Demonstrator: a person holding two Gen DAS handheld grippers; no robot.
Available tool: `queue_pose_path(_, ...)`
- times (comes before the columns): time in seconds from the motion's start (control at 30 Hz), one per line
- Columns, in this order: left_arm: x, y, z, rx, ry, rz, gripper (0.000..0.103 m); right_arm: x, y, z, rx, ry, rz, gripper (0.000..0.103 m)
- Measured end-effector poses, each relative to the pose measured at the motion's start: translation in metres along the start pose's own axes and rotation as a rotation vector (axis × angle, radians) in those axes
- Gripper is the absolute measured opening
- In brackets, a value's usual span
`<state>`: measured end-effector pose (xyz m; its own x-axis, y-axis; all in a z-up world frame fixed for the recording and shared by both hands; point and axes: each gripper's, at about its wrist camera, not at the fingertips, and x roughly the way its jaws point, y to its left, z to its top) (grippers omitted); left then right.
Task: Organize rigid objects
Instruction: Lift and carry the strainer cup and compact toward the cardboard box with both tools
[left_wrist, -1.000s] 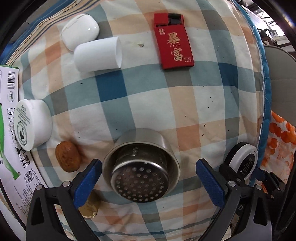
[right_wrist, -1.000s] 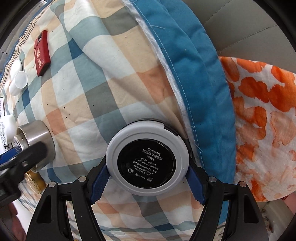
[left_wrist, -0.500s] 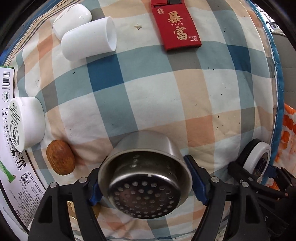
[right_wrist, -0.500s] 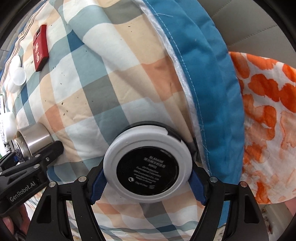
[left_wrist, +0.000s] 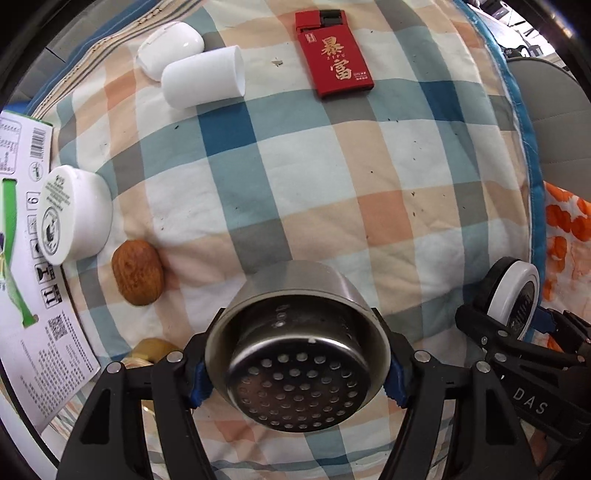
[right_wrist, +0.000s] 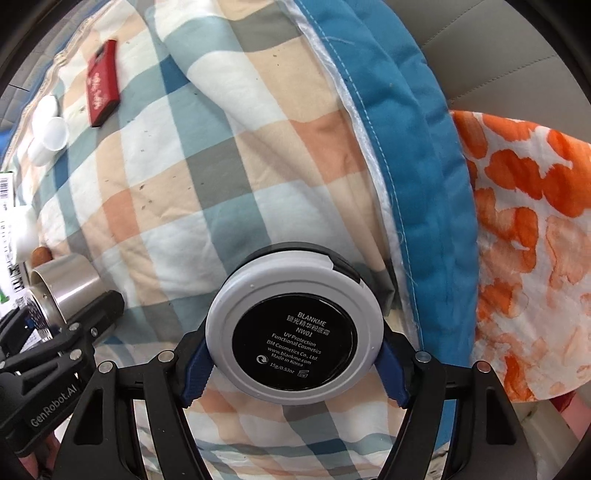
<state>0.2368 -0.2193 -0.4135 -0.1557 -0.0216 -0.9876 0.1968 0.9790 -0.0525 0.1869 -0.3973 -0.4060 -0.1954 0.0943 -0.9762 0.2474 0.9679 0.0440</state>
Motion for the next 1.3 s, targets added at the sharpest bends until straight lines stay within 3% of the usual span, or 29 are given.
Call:
queue_pose_path(0.3,-0.058,0.013,-0.057,-0.007,-0.093,-0.024,0.069,-0.05,0.005,-0.046,-0.073,-0.07,0.042,0.077)
queue_pose_path(0.5,-0.112,0.031,-0.074,-0.023,-0.186,-0.068,0.069,-0.095,0.016,-0.077,-0.113,-0.115,0.083,0.077)
queue_pose_path(0.57,-0.145,0.047,-0.062,-0.03,-0.219,-0.08,0.069,-0.111,0.028,-0.081,-0.139,-0.141,0.091,0.077)
queue_pose_path(0.73,-0.196,0.101,-0.08,-0.053,-0.287,-0.109,0.069,-0.159,0.071,-0.073,-0.208,-0.205,0.133,0.077)
queue_pose_path(0.8,-0.215,0.124,-0.091,-0.06,-0.31,-0.103,0.069,-0.174,0.103,-0.069,-0.239,-0.231,0.149,0.077)
queue_pose_path(0.9,-0.223,0.161,-0.058,-0.073,-0.331,-0.079,0.069,-0.193,0.159,-0.068,-0.286,-0.266,0.165,0.077)
queue_pose_path(1.0,-0.233,0.194,-0.052,-0.109,-0.345,-0.066,0.069,-0.2,0.214,-0.066,-0.323,-0.282,0.173,0.077)
queue_pose_path(1.13,-0.241,0.225,-0.038,-0.145,-0.355,-0.02,0.069,-0.19,0.286,-0.055,-0.353,-0.274,0.152,0.077)
queue_pose_path(1.3,-0.231,0.291,-0.035,-0.202,-0.338,-0.025,0.069,-0.178,0.368,-0.046,-0.358,-0.264,0.105,0.077)
